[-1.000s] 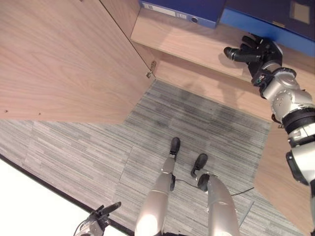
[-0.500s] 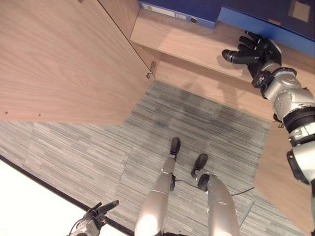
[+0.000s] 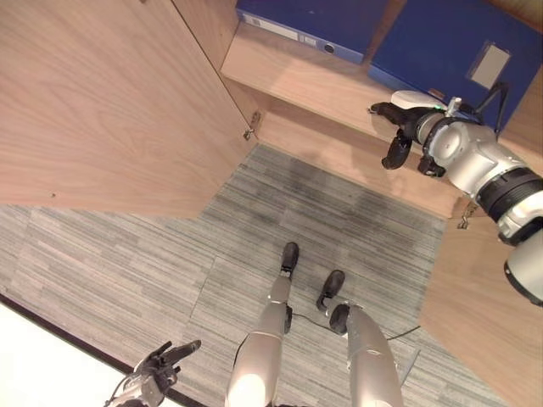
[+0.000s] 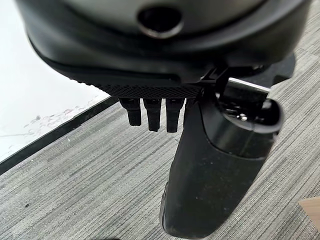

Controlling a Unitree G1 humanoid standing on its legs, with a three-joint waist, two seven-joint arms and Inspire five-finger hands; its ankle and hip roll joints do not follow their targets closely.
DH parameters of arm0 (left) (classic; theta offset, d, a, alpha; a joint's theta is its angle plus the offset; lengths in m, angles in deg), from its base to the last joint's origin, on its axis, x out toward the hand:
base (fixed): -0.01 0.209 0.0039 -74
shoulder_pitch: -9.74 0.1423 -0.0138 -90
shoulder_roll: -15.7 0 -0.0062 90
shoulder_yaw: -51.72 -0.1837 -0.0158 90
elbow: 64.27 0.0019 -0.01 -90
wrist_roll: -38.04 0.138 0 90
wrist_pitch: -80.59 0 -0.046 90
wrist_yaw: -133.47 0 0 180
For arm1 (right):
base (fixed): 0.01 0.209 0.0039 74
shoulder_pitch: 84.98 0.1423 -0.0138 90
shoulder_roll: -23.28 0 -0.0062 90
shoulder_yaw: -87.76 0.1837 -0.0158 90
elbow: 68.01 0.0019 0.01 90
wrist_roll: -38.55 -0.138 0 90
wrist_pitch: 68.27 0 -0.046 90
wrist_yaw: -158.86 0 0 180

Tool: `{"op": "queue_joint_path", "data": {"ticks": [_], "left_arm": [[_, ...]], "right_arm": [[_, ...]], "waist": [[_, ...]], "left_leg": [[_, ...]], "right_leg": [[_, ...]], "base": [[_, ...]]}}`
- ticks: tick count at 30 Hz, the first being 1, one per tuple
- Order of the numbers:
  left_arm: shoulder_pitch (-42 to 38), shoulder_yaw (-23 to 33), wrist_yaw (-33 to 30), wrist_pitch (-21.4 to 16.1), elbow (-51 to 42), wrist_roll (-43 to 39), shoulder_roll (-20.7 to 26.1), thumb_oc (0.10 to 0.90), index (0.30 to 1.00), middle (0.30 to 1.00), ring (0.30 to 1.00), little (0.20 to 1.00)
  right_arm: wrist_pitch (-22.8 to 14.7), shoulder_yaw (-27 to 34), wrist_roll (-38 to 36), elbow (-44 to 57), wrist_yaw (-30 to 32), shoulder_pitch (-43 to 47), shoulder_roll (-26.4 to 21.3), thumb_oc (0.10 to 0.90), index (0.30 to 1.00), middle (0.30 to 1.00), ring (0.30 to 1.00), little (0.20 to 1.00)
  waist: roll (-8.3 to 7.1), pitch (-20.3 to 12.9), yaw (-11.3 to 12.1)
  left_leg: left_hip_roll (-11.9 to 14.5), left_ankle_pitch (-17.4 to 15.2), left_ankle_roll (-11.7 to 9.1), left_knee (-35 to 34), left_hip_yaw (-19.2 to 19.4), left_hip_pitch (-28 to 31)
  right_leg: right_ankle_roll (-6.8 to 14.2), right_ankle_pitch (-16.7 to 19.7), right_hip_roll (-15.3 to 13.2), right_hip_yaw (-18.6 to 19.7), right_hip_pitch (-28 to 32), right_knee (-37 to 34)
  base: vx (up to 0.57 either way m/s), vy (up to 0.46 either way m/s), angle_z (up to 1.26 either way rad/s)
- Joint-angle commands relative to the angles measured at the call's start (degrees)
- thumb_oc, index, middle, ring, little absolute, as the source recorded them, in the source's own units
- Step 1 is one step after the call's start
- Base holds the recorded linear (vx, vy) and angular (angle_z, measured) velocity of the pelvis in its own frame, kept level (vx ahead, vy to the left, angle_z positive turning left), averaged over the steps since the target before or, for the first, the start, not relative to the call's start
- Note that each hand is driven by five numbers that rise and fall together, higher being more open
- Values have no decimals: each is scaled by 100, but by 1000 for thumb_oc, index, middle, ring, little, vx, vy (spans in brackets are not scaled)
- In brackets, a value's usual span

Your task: Put the empty folder in the office cabinet

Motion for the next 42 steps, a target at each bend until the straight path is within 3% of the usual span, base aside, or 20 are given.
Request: {"op": "queue_joint_path", "data": {"ticks": [1, 6, 17, 20, 21, 22, 23, 27, 36, 39, 40, 42], "left_arm": [[398, -73, -94, -76, 215, 172, 380, 800, 900, 900, 900, 900], [455, -226, -110, -211, 93, 124, 265, 800, 900, 900, 900, 900], [402, -96, -61, -129, 312, 248, 367, 800, 900, 900, 900, 900], [329, -2, -120, -110, 458, 241, 496, 800, 900, 900, 900, 900], [299, 5, -188, -95, 552, 186, 480, 800, 900, 900, 900, 900], [296, 5, -188, -96, 554, 185, 486, 800, 900, 900, 900, 900], [252, -74, -248, -78, 634, 145, 404, 800, 900, 900, 900, 900], [188, -235, -378, -73, 694, 27, 274, 800, 900, 900, 900, 900], [283, -526, -539, -112, 544, -71, 97, 800, 900, 900, 900, 900], [293, -564, -501, -98, 494, -45, 127, 800, 900, 900, 900, 900], [264, -527, -456, -88, 494, -13, 191, 800, 900, 900, 900, 900], [265, -506, -430, -77, 493, 9, 220, 800, 900, 900, 900, 900]], "right_arm": [[-27, -512, -490, 150, -746, -313, 1, 800, 900, 900, 900, 900], [-136, -525, -1205, 270, -712, -98, 39, 800, 900, 900, 900, 900], [-124, -422, -615, 434, -810, -677, 38, 800, 900, 900, 900, 900], [-201, 38, -628, -314, -256, -528, 126, 800, 900, 900, 900, 900], [-238, 518, -832, -811, 295, -401, 209, 800, 900, 900, 900, 900], [-245, 521, -834, -819, 300, -402, 215, 800, 900, 900, 900, 900], [-261, 1104, -1137, -1475, 791, -296, 425, 800, 900, 900, 900, 900], [-162, 1566, -1165, -2192, 1338, 66, 666, 800, 900, 900, 900, 900], [142, 1563, -508, -3339, 1555, 395, 520, 800, 900, 900, 900, 900], [236, 1203, 259, -3507, 1401, 358, 386, 800, 900, 900, 900, 900], [302, 934, 823, -3536, 1225, 306, 308, 800, 900, 900, 900, 900], [311, 799, 1116, -3521, 1172, 285, 274, 800, 900, 900, 900, 900]], "waist": [[-71, 392, 128], [-22, 392, 188], [-134, 387, 205], [-152, 336, 209], [-159, 314, 177], [-165, 315, 181], [-155, 329, 157], [-149, 386, 125], [-59, 390, 117], [-43, 392, 137], [-45, 392, 153], [-47, 392, 157]], "left_leg": [[-191, -825, -125, -126, 243, 644], [-194, -785, -145, -140, 247, 631], [-196, -822, -185, -150, 223, 964], [-203, -727, -222, -302, 199, 992], [-203, -723, -219, -328, 212, 976], [-203, -723, -219, -328, 214, 976], [-200, -717, -194, -321, 228, 970], [-195, -724, -156, -309, 250, 949], [-230, -705, -134, -324, 212, 806], [-232, -687, -138, -331, 185, 733], [-235, -674, -145, -330, 165, 684], [-240, -673, -146, -331, 153, 665]], "right_leg": [[718, 546, 130, 239, 792, -1810], [730, 574, 127, 208, 799, -1855], [744, 553, 135, 153, 1243, -1999], [772, 596, 148, 130, 1286, -2097], [774, 621, 160, 139, 1269, -2122], [773, 621, 160, 141, 1269, -2121], [766, 647, 180, 176, 1245, -2117], [750, 660, 212, 224, 1202, -2103], [743, 699, 249, 196, 1088, -2152], [748, 716, 253, 161, 1026, -2166], [755, 729, 248, 150, 989, -2182], [755, 731, 249, 151, 973, -2189]], "base": [[0, 0, 0], [-7, 0, -1], [-7, -10, 2], [-11, -13, 3], [0, 0, 0], [0, 0, 0], [0, 0, 0], [-2, 2, -1], [4, -4, 4], [0, 0, 0], [0, 0, 0], [0, -5, 5]]}}
